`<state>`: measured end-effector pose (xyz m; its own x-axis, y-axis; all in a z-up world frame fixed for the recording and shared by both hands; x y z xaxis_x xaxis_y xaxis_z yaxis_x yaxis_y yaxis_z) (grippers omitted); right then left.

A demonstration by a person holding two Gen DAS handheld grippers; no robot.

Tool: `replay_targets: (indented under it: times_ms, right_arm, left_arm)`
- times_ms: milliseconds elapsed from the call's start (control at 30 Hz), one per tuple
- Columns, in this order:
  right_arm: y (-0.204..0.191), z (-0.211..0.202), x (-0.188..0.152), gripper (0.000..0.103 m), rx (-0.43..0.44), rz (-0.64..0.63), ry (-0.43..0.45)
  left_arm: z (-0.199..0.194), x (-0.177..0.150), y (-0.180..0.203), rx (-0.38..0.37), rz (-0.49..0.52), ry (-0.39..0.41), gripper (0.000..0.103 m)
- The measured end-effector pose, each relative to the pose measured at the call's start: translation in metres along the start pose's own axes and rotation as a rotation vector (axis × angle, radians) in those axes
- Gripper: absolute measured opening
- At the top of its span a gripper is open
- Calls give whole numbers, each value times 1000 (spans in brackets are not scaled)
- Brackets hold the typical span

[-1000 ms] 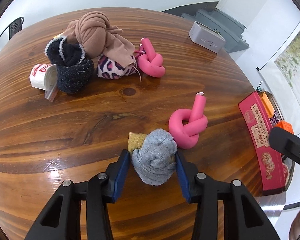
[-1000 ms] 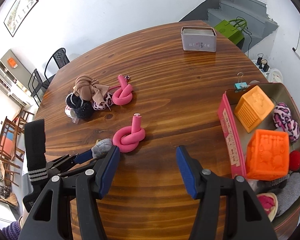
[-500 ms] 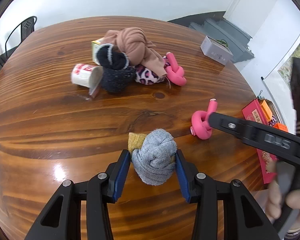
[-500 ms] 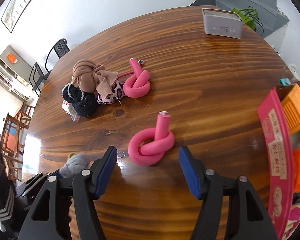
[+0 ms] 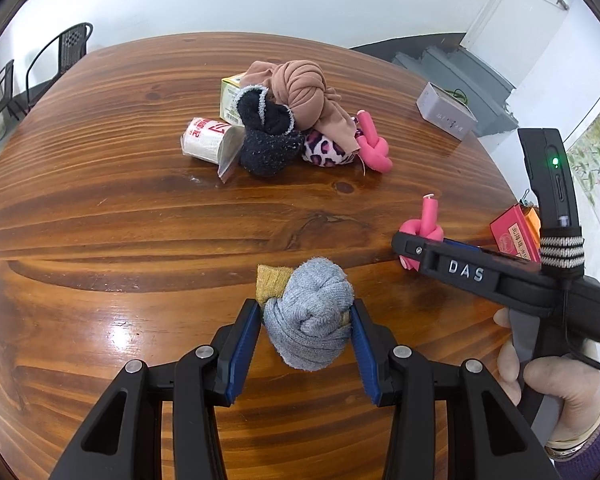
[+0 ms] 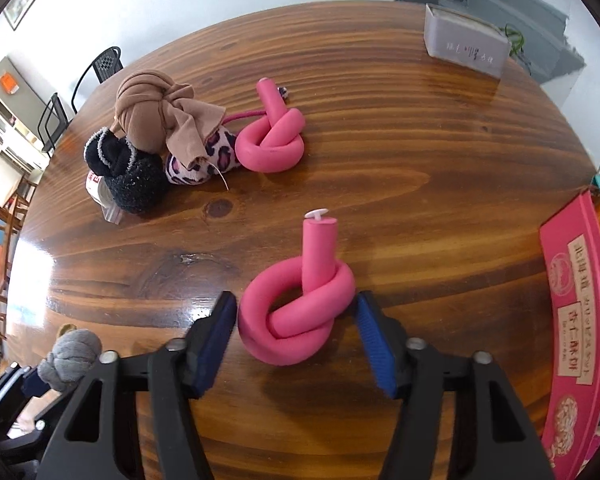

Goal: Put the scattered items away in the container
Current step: 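Grasp the grey rolled sock with the left tool while the right tool grasps the pink knotted tube, then carry the grey sock and pink knotted tube over the pink box with both tools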

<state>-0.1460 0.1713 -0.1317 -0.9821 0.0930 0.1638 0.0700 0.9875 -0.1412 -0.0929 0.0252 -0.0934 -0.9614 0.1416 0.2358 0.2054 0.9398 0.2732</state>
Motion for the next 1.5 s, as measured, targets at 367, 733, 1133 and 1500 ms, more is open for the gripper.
replay_targets:
  times_ms: [367,733,1133,1500]
  right_arm:
    - [18,-45,-14,58,32,-14,87]
    - [94,-127,-32,59,26,61,236]
    - [228,-165,-56,59,-76,192,281]
    - [269,-145,-35,59,-79,176,247]
  left_arm:
    - [-5,6,40,-10,52,14,46]
    - [-4,4,125,-40,152,25,46]
    - [-3,-4,213,-69,229,45,46]
    - [-7,-7,241,-58,212,64,46]
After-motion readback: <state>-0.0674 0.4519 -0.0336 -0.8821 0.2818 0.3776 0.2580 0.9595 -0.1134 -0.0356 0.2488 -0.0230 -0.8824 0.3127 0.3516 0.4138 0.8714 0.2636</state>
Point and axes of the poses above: each gripper's, at about its wrist camera, not at the fingertips, and z roughly the way its jaws point, y to its right, x to its top, the point moved 6 cm from there along z, roughly the way its jaws point, and after that the axes turned 14 degrees about -y, right-handed, at the moved point
